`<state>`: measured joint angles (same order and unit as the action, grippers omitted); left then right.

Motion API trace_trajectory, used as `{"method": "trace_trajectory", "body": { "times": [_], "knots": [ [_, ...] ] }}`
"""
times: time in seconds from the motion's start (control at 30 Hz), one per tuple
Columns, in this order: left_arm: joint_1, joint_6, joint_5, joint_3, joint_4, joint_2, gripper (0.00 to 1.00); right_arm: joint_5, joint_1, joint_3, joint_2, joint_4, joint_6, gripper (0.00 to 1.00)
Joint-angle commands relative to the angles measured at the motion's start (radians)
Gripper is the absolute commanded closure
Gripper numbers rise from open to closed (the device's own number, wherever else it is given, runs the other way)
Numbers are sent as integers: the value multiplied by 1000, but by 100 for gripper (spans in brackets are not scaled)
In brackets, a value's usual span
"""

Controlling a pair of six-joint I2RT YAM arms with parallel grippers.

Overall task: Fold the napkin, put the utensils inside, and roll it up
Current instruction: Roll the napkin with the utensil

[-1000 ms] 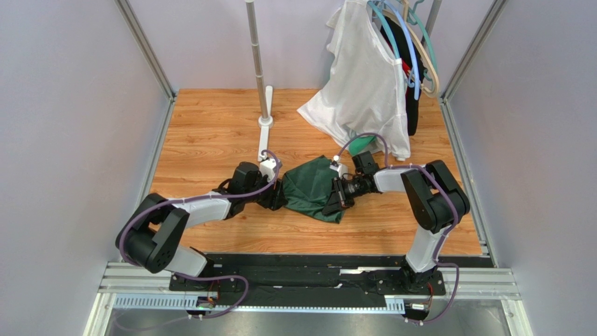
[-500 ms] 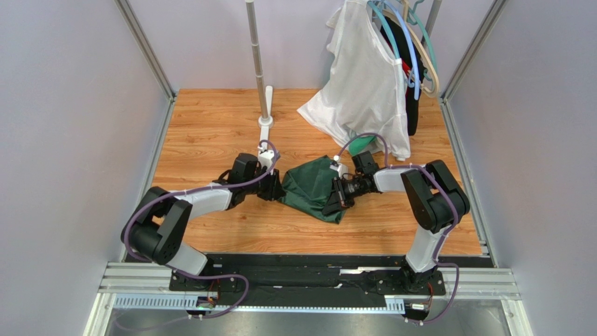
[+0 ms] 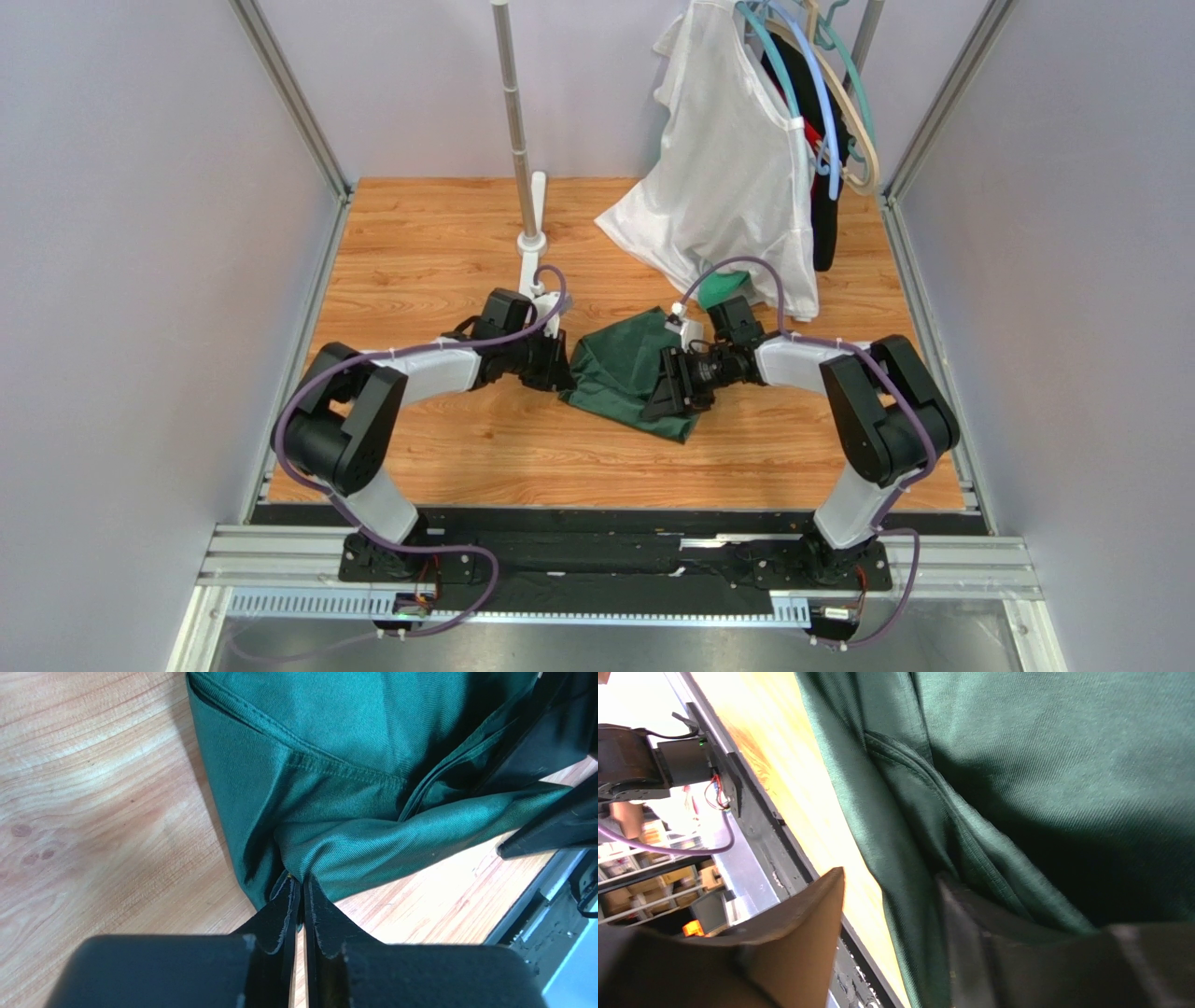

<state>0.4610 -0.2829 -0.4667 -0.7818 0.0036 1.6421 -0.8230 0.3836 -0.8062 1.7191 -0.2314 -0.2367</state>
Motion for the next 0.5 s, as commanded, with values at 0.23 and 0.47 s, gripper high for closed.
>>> {"method": "trace_trajectory", "body": {
  "times": [0.23, 0.47],
  "knots": [
    [-7, 31, -3, -125, -189, 71, 95, 350, 55, -63, -240, -183, 27, 22],
    [-7, 34, -21, -169, -229, 120, 96, 551, 147, -71, -384, -206, 94, 22]
  ]
}}
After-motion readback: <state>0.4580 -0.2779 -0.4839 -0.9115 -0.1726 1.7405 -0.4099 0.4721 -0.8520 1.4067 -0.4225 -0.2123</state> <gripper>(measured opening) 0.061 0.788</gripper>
